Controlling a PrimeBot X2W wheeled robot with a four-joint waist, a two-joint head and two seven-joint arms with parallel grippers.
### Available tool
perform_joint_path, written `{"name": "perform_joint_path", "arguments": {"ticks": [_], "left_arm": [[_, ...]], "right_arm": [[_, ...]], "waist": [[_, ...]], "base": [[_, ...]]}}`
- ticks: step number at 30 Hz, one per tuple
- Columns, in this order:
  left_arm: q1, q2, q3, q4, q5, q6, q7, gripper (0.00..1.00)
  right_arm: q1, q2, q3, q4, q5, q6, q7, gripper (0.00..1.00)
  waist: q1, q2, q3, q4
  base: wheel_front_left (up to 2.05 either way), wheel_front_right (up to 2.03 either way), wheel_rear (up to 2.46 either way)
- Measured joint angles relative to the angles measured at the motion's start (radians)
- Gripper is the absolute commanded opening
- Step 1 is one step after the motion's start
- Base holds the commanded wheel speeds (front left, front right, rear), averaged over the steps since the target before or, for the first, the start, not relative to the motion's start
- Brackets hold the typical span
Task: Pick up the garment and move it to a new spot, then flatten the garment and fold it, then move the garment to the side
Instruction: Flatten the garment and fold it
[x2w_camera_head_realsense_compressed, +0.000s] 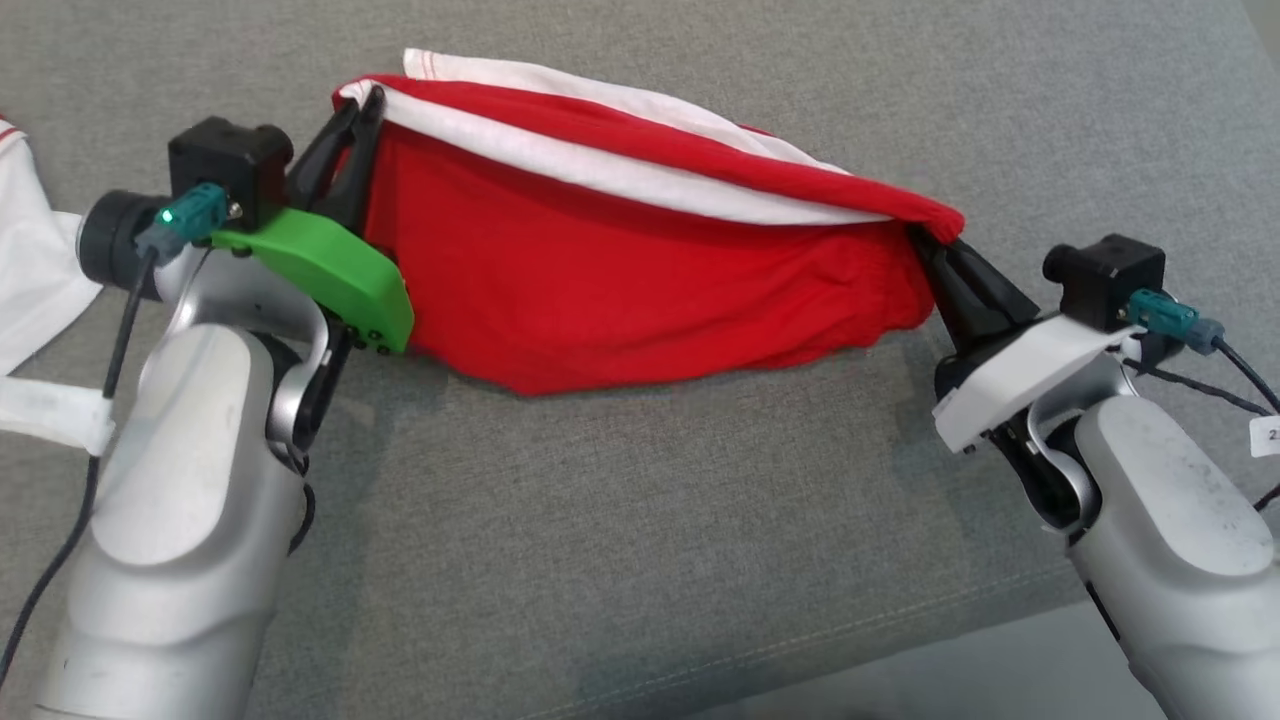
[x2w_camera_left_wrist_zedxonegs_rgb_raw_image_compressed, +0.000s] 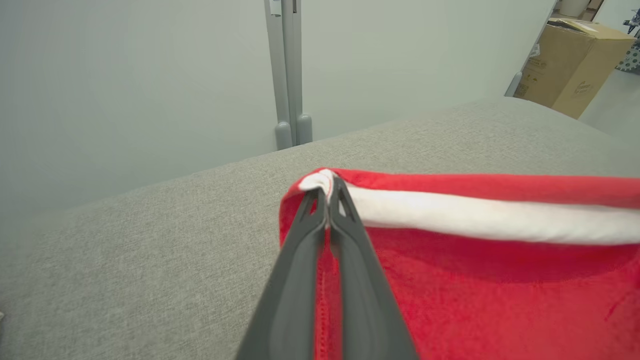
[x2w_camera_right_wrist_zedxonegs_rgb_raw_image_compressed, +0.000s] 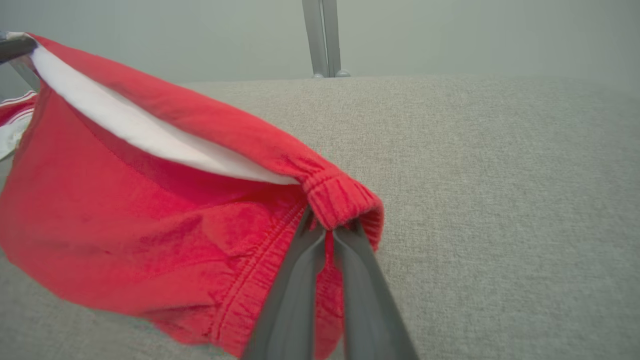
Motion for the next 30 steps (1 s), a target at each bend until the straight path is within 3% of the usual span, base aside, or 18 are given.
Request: {"name": "perform_joint_path", "arguments": {"ticks": [11,12,13,14,15,16,24,30], "left_arm": [[-0.145,0.013,0.017,0.167,0.019,0.007,0.005,0.00],[-0.155,0.009,0.018,0.181,0.019,0.007,0.003,0.12],[-0.164,0.006,0.018,0.191,0.019,0.007,-0.006,0.36],[-0.172,0.001,0.017,0.202,0.019,0.007,-0.013,0.62],[-0.181,-0.003,0.016,0.212,0.019,0.007,-0.022,0.87],[-0.188,-0.007,0.015,0.221,0.019,0.006,-0.028,1.00],[-0.236,-0.021,0.019,0.288,0.016,-0.002,-0.104,1.00],[-0.228,-0.062,0.000,0.372,-0.021,-0.021,-0.102,1.00]], "right_arm": [[-0.126,0.063,0.015,0.115,0.015,0.008,-0.015,0.00],[-0.130,0.067,0.015,0.124,0.015,0.008,-0.022,0.13],[-0.136,0.073,0.015,0.134,0.016,0.008,-0.030,0.32],[-0.142,0.077,0.015,0.142,0.016,0.008,-0.033,0.60],[-0.145,0.078,0.016,0.148,0.016,0.008,-0.039,1.00],[-0.148,0.077,0.015,0.154,0.016,0.008,-0.044,1.00],[-0.159,0.069,0.016,0.212,0.016,0.008,-0.063,1.00],[-0.145,0.019,0.006,0.255,0.016,0.008,-0.070,1.00]], "waist": [[0.0000,0.0000,0.127,-0.076],[0.0000,0.0000,0.134,-0.081],[0.0000,0.0000,0.139,-0.085],[0.0000,0.0000,0.142,-0.088],[0.0000,0.0000,0.143,-0.091],[0.0000,0.0000,0.142,-0.091],[0.0000,0.0000,0.101,-0.078],[0.0000,0.0000,0.061,-0.063]], "base": [[0.00,0.00,0.00],[0.00,0.00,0.00],[0.00,0.00,0.00],[0.00,0.00,0.00],[0.00,0.00,0.00],[0.00,0.00,0.00],[0.00,0.00,0.00],[0.00,0.00,0.00]]}}
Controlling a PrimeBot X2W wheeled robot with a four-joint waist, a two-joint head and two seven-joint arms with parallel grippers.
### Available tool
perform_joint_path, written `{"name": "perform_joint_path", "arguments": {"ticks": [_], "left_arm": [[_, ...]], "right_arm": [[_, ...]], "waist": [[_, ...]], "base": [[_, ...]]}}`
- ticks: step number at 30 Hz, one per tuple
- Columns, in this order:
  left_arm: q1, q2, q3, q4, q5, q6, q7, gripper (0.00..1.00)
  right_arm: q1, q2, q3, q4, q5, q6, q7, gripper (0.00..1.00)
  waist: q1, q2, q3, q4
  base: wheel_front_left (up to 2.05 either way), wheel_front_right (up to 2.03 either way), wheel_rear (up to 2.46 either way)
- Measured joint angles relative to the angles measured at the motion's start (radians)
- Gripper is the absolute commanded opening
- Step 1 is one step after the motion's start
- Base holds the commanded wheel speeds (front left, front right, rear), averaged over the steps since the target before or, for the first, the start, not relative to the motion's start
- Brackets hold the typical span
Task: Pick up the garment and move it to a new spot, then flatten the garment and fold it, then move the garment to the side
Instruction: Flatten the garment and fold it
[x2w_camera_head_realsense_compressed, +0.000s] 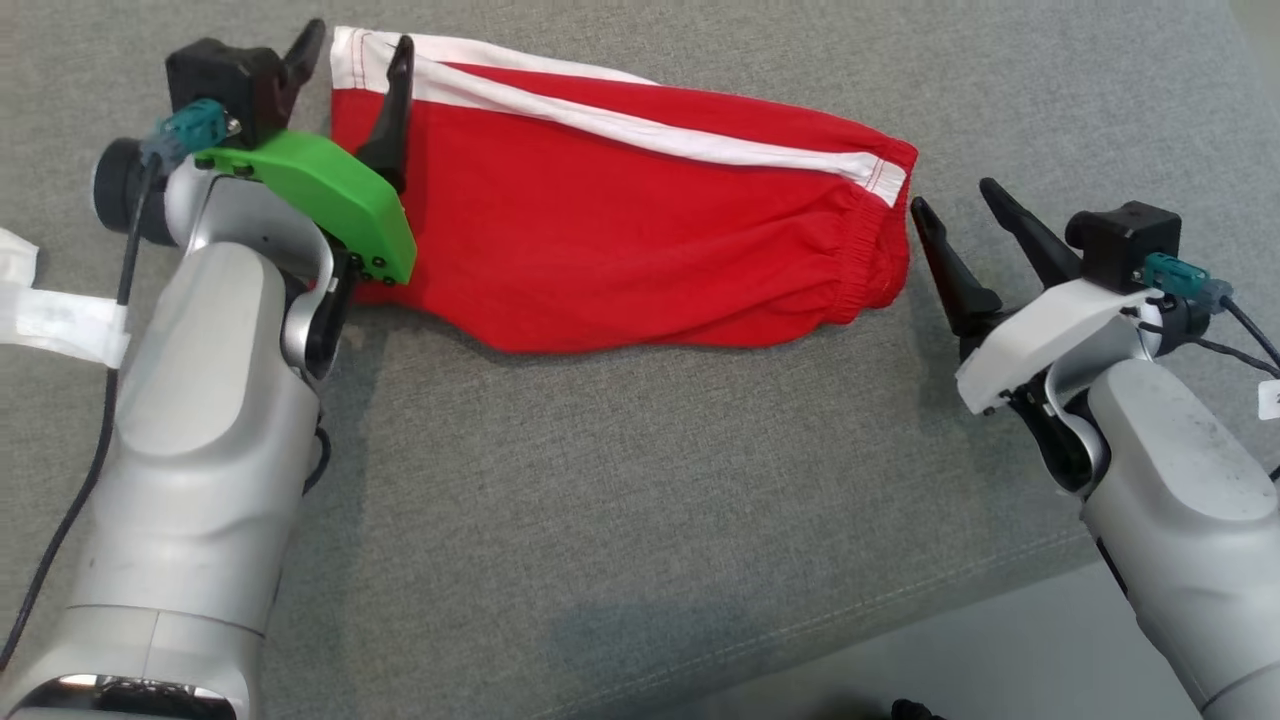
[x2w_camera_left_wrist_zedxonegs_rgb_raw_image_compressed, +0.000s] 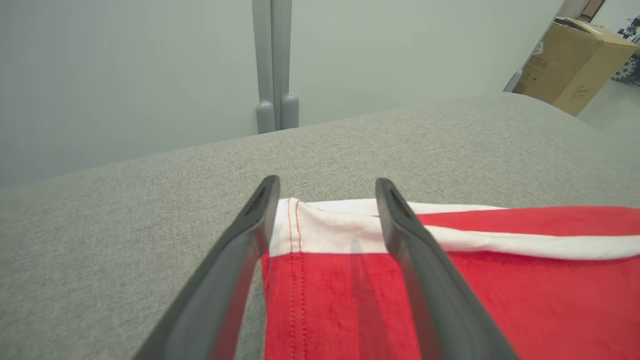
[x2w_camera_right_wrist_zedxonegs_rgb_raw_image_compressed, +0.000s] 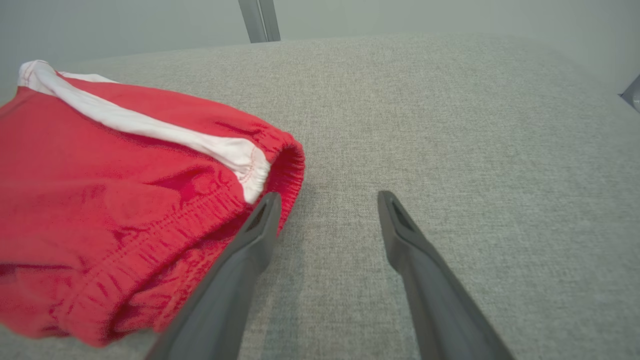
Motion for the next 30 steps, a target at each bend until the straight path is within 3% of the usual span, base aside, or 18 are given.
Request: {"name": "perform_joint_path", "arguments": {"ticks": [8,23,24,26,28,29,30], "left_arm": [[0.064,-0.001,0.027,0.114,-0.048,0.000,0.061,1.00],[0.064,-0.009,0.038,0.203,-0.115,-0.009,0.145,1.00],[0.064,-0.009,0.038,0.203,-0.123,-0.009,0.149,0.87],[0.063,-0.012,0.039,0.205,-0.149,-0.013,0.160,0.43],[0.063,-0.012,0.037,0.207,-0.165,-0.020,0.173,0.06],[0.063,-0.013,0.031,0.210,-0.165,-0.021,0.178,0.00],[0.063,-0.013,0.027,0.213,-0.168,-0.023,0.183,0.00]], "right_arm": [[0.031,-0.002,-0.002,0.016,0.009,0.000,-0.002,1.00],[0.054,0.001,-0.014,0.029,0.038,0.000,-0.011,1.00],[0.054,0.002,-0.014,0.029,0.038,0.000,-0.011,1.00],[0.054,0.002,-0.016,0.029,0.038,0.000,-0.011,1.00],[0.054,0.002,-0.019,0.029,0.038,0.000,-0.012,1.00],[0.054,0.002,-0.021,0.030,0.038,0.000,-0.012,1.00],[0.055,0.001,-0.024,0.032,0.038,0.000,-0.013,1.00]], "waist": [[0.0000,0.0000,-0.054,0.024],[0.0000,0.0000,-0.065,-0.002],[0.0000,0.0000,-0.065,-0.004],[0.0000,0.0000,-0.066,-0.005],[0.0000,0.0000,-0.068,-0.006],[0.0000,0.0000,-0.069,-0.006],[0.0000,0.0000,-0.072,-0.005]], "base": [[0.00,0.00,0.00],[0.00,0.00,0.00],[0.00,0.00,0.00],[0.00,0.00,0.00],[0.00,0.00,0.00],[0.00,0.00,0.00],[0.00,0.00,0.00]]}}
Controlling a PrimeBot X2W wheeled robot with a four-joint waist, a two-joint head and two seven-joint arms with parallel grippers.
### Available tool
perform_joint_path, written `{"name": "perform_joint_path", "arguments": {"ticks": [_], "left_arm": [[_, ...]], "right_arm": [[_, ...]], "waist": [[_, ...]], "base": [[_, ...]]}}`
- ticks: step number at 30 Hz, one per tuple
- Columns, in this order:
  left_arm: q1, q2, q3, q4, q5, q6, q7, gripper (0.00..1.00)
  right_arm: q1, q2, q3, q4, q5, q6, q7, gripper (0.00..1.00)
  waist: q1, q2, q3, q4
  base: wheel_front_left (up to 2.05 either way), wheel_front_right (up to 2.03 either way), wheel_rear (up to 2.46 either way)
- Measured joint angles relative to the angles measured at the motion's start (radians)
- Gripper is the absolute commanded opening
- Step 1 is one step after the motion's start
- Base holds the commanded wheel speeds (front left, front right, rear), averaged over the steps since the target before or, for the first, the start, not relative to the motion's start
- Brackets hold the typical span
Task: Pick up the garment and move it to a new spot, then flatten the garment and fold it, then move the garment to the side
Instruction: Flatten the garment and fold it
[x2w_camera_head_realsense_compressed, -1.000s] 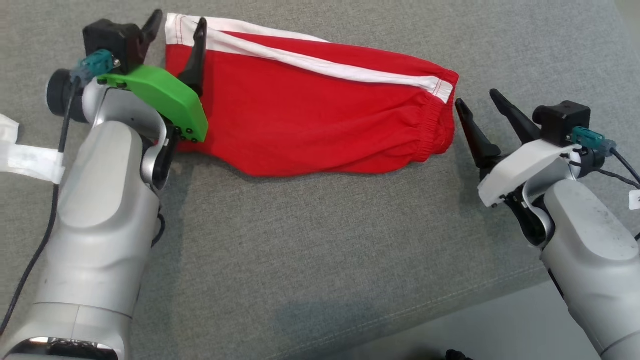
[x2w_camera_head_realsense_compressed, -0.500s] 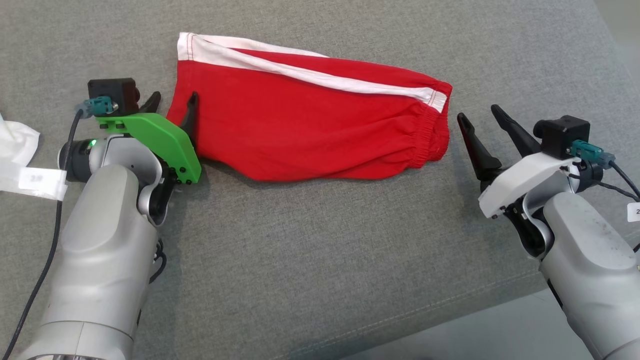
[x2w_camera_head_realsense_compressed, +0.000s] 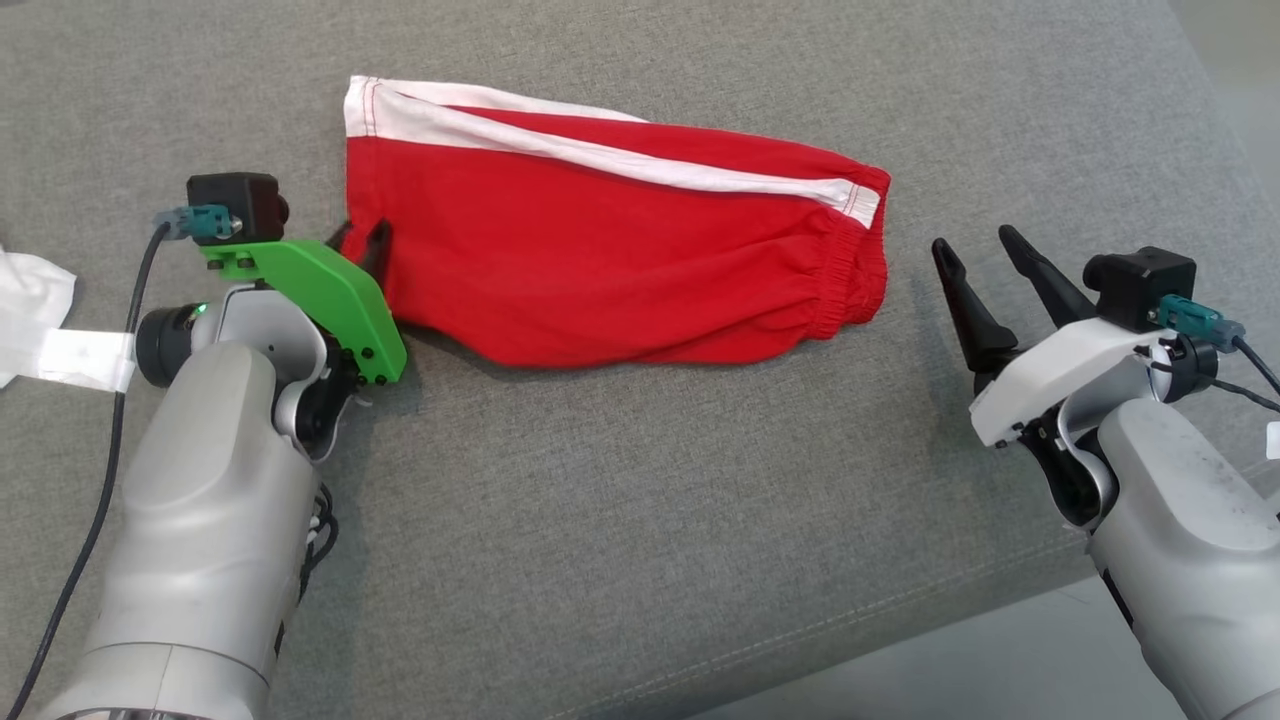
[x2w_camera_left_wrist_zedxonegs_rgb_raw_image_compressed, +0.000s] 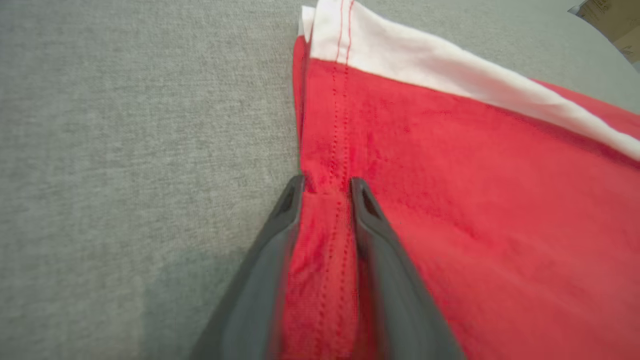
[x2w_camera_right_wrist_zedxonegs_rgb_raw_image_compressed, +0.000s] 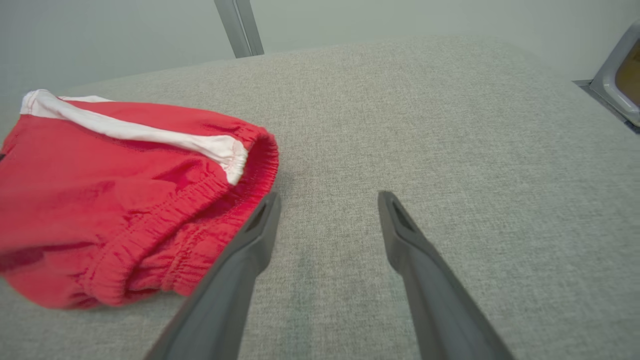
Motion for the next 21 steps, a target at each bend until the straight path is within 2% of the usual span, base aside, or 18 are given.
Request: {"name": "perform_joint_path", "arguments": {"ticks": [8,16,21], "left_arm": [[0.008,-0.013,-0.044,0.005,-0.043,-0.011,0.021,0.00],[0.050,-0.021,-0.067,-0.045,-0.062,-0.012,-0.054,0.00],[0.119,-0.020,-0.123,-0.116,-0.136,-0.012,-0.109,0.00]], "right_arm": [[0.012,-0.005,-0.006,0.004,0.000,0.000,-0.007,1.00],[0.021,-0.019,-0.030,0.000,0.000,0.000,-0.007,1.00],[0.049,-0.030,-0.056,-0.018,0.000,0.000,-0.008,1.00]], "waist": [[0.0000,0.0000,-0.022,0.016],[0.0000,0.0000,-0.048,0.047],[0.0000,0.0000,-0.069,0.077]], "base": [[0.00,0.00,0.00],[0.00,0.00,0.00],[0.00,0.00,0.00]]}}
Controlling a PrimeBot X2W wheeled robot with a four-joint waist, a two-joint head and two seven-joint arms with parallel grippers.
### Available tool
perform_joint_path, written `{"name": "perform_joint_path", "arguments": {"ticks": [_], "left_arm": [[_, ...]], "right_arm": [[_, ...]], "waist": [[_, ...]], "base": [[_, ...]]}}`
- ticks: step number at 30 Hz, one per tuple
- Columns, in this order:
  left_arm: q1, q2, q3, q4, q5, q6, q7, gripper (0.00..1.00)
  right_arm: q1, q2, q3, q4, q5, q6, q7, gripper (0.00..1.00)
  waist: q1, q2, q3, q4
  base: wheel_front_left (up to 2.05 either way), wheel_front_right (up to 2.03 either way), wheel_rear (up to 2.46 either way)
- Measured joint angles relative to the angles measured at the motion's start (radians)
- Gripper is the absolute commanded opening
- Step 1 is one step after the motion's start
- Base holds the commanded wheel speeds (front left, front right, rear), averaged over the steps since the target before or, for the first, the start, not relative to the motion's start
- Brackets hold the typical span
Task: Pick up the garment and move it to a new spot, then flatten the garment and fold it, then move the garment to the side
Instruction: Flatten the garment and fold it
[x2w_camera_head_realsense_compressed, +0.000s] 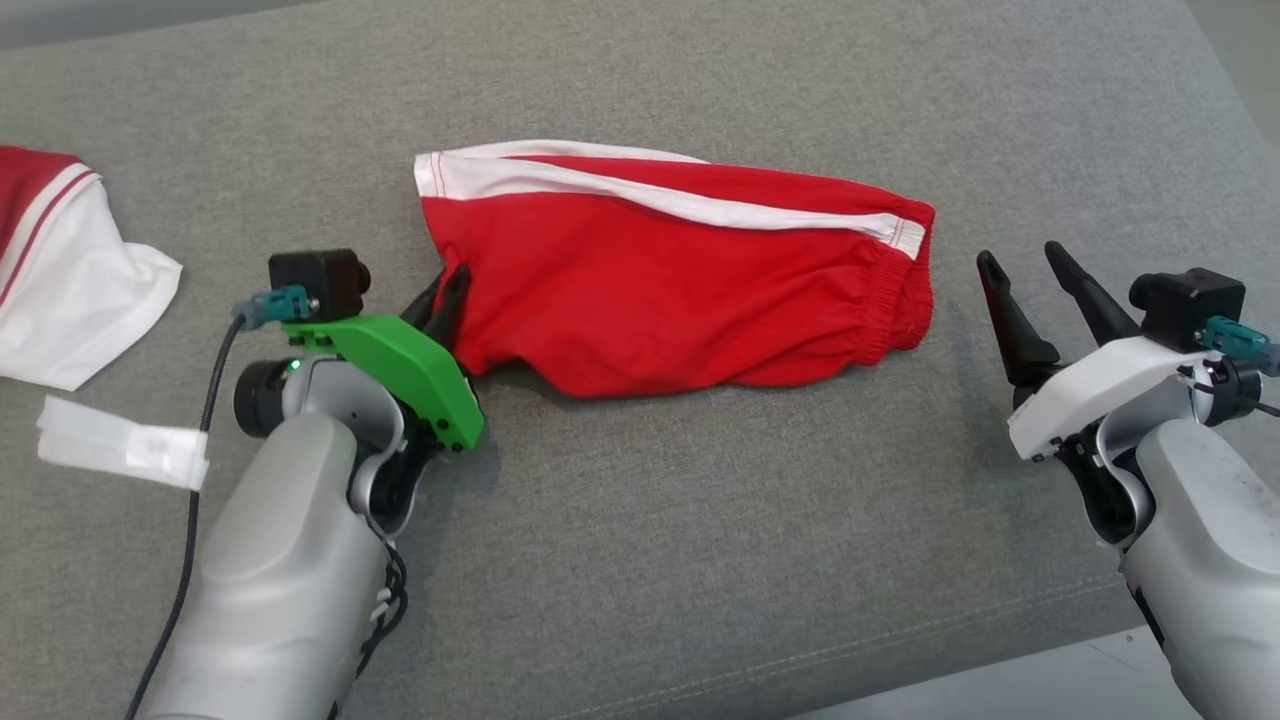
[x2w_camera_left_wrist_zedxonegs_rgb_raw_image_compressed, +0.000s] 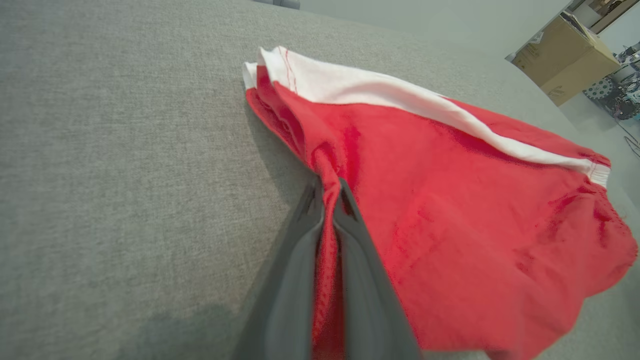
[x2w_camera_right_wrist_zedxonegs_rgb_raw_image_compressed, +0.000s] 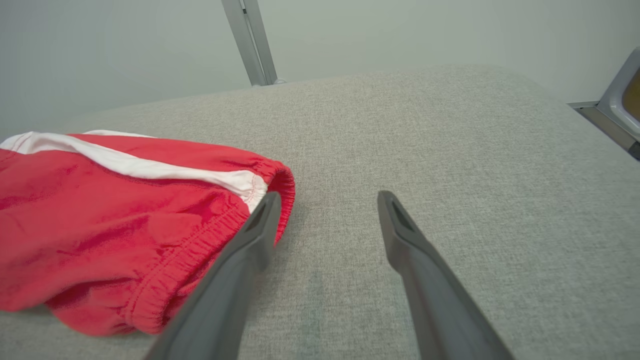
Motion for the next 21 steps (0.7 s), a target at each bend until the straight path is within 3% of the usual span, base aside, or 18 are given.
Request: {"name": "perform_joint_path", "arguments": {"ticks": [11,21], "left_arm": [[0.174,0.001,-0.044,-0.121,-0.096,0.000,-0.127,0.00],[0.291,0.003,-0.068,-0.188,-0.107,0.000,-0.176,0.00]], "right_arm": [[0.068,-0.011,-0.036,-0.023,0.000,0.000,-0.001,1.00],[0.102,-0.008,0.013,-0.012,0.017,0.000,-0.001,1.00]], "waist": [[0.0000,0.0000,-0.057,0.084],[0.0000,0.0000,-0.116,0.146]], "base": [[0.00,0.00,0.00],[0.00,0.00,0.00]]}}
